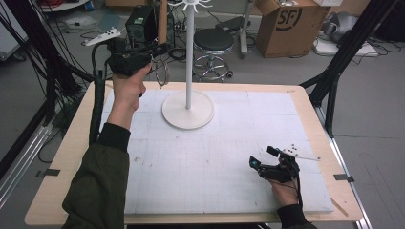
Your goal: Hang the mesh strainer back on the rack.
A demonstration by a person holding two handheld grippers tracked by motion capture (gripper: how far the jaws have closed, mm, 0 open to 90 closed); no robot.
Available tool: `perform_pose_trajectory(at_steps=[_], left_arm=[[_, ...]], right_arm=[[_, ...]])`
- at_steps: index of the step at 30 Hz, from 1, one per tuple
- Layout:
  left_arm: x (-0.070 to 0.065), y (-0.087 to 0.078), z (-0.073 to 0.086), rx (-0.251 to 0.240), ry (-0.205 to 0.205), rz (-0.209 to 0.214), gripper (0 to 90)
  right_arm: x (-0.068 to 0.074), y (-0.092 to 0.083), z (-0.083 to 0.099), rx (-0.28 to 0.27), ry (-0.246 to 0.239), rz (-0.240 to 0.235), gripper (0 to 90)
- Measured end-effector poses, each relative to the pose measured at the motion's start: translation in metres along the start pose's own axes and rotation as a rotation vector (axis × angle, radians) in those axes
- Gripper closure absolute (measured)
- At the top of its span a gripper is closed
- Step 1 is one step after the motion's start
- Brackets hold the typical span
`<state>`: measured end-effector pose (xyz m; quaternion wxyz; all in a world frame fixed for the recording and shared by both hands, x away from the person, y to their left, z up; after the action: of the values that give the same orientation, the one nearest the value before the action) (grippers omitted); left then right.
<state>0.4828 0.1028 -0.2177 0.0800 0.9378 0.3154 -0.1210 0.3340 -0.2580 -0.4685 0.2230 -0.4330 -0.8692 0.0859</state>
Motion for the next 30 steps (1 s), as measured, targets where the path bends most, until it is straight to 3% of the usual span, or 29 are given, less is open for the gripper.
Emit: perform_pose_trajectory(at_steps=[10, 24, 30], left_arm=[[0.009, 0.008, -0.003, 0.003, -0.018, 0.007, 69.2], [0.010, 0.022, 0.005, 0.028, -0.027, 0.048, 69.1], [0.011, 0.022, 0.005, 0.025, -0.033, 0.042, 69.1]], right_arm=[[-0.001, -0.001, -0.001, -0.009, 0.002, -0.001, 0.9], [-0.005, -0.001, 0.000, -0.008, 0.009, 0.015, 0.9], [-0.005, -0.001, 0.000, -0.004, 0.012, 0.015, 0.9]])
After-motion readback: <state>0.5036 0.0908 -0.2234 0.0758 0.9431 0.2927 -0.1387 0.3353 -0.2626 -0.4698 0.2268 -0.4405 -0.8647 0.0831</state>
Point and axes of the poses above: each handheld gripper's, and its own axes: y roughly forward along the jaws, z roughly out of its underside, x roughly to its left, the point moved 8 cm from there along y, roughly forward along the jaws, and after that the axes turned 2 degrees about y, right-handed, at the moved point
